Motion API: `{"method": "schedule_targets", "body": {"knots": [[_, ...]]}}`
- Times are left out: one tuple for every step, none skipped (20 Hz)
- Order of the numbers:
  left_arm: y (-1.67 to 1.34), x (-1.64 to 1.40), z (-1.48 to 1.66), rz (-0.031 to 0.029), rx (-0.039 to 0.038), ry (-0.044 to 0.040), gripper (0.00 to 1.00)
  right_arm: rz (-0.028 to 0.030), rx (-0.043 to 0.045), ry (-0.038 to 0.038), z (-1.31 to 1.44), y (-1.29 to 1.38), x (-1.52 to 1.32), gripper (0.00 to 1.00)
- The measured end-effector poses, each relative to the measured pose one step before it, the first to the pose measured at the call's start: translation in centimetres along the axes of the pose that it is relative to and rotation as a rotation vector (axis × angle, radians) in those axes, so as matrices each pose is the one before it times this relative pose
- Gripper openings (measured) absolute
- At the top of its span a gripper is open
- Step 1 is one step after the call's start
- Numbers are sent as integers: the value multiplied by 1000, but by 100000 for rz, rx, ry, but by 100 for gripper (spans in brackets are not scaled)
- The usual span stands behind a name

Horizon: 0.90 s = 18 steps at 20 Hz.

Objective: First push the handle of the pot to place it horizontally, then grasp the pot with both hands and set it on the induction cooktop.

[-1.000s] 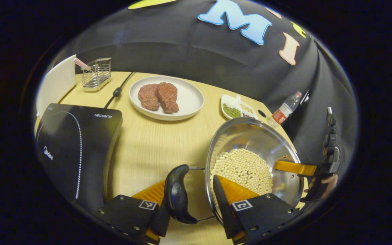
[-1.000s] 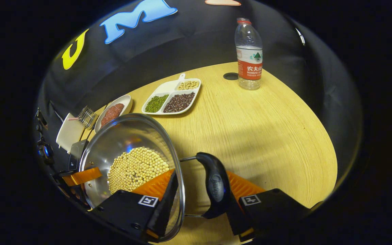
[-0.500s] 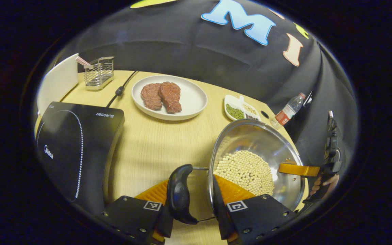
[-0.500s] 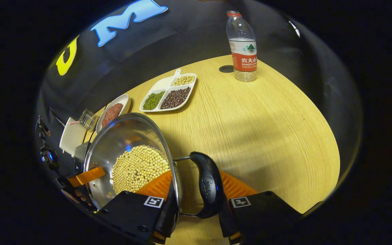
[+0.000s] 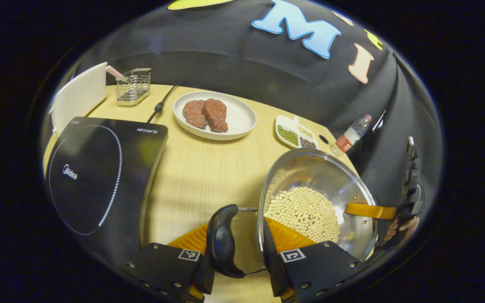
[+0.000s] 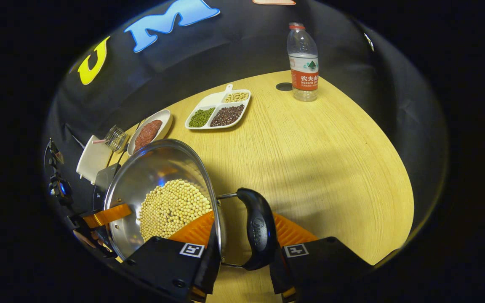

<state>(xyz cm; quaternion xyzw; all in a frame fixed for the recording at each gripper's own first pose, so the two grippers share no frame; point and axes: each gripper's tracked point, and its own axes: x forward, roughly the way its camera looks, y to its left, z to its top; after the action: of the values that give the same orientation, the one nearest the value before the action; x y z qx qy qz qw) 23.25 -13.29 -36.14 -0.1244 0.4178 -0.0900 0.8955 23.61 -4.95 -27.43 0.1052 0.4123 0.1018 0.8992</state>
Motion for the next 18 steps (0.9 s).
{"method": "schedule_targets", "body": {"knots": [[-354, -831, -394, -254, -403, 948, 56, -185, -203, 466, -335, -3, -932, 51], [-397, -911, -90, -285, 362, -81, 50, -320, 609, 260, -326, 26, -977, 51], [-380, -984, -30, -248, 262, -238, 53, -328, 518, 102, -376, 58, -978, 51], [-295, -866, -136, -613, -317, -581, 50, -525, 291, -227, -517, 34, -1031, 51], [-278, -854, -321, -901, -693, -512, 53, -751, 473, -313, -387, 28, -1013, 51], [-258, -746, -463, -886, -319, 395, 53, -842, 147, -166, -502, 90, -950, 54], [-52, -856, -495, -437, 139, 415, 56, -565, -52, -172, -440, 172, -935, 54], [-36, -948, -159, -426, 130, -353, 56, -75, -344, 58, -517, 324, -890, 54], [24, -967, -38, -308, 86, -740, 53, 414, 463, -204, -467, 460, -906, 54], [142, -1139, -199, -133, -218, -400, 53, 347, 54, -283, -358, 630, -726, 51], [322, -1013, -79, 263, -508, -864, 53, 152, -615, -236, -413, 605, -656, 51], [353, -1032, -140, 358, -323, -285, 53, 363, -732, -371, -308, 675, -680, 54], [533, -1219, -291, 539, -951, -283, 53, 628, -878, -527, -309, 855, -625, 54], [622, -1148, -220, 655, -1202, -565, 53, 841, -1146, 271, -388, 995, -401, 51], [853, -1218, -311, 748, -744, -312, 53, 1019, -1072, -29, -362, 1112, -366, 54], [965, -1127, -84, 1104, -901, -418, 53, 1102, -1423, 237, -347, 1033, -221, 54], [1034, -1072, -114, 1179, -897, -440, 56, 1164, -1062, 423, -423, 1155, -122, 51], [1058, -1027, -2, 1058, -790, -772, 53, 1325, -747, 291, -254, 1231, 118, 51]]}}
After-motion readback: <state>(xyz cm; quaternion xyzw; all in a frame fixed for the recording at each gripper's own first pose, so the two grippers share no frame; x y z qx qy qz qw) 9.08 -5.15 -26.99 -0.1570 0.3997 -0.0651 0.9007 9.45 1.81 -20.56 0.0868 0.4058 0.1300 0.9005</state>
